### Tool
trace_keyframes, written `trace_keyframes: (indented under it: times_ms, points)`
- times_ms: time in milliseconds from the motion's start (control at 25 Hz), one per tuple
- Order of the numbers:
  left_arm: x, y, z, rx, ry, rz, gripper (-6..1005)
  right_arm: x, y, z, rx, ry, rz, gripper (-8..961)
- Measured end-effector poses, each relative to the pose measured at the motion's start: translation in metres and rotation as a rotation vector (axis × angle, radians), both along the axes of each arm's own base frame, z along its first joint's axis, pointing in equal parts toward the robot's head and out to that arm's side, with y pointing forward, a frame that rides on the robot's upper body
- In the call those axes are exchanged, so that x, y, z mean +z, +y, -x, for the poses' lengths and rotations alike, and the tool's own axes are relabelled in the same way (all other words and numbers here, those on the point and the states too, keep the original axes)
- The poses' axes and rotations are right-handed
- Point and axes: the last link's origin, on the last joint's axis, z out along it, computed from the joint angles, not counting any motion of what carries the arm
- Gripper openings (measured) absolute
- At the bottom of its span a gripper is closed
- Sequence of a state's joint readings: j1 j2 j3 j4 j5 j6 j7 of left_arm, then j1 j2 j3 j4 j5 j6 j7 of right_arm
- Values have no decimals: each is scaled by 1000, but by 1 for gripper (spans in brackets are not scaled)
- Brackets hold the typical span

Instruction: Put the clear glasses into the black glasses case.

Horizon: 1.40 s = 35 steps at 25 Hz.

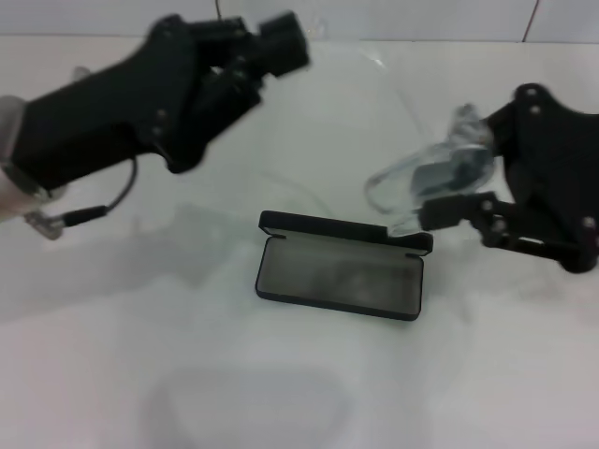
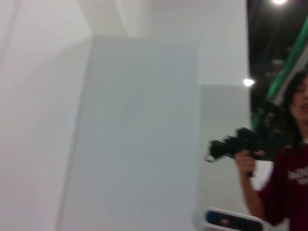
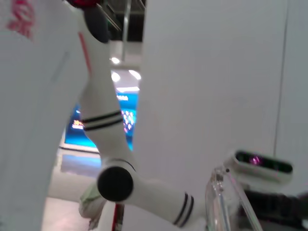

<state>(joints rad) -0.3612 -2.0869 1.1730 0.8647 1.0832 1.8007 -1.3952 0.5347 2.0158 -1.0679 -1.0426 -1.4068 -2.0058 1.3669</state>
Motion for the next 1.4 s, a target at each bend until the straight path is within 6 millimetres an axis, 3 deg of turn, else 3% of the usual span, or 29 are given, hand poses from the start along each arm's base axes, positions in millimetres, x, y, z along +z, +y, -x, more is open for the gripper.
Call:
trace_keyframes:
  times_ms: [280, 480, 920, 1400]
  points:
    - [13, 5, 21, 110, -49, -63, 68, 10, -26, -8, 221, 151, -71, 123]
    - [10, 8, 22, 134, -69, -38, 68, -3, -37, -2, 335, 194, -58, 123]
    - [-17, 21, -14, 19, -43, 83, 67, -27, -6, 23, 357, 215, 33, 123]
    - [-22, 18, -19, -21, -23, 102, 68, -35, 8, 20, 296, 179, -34, 123]
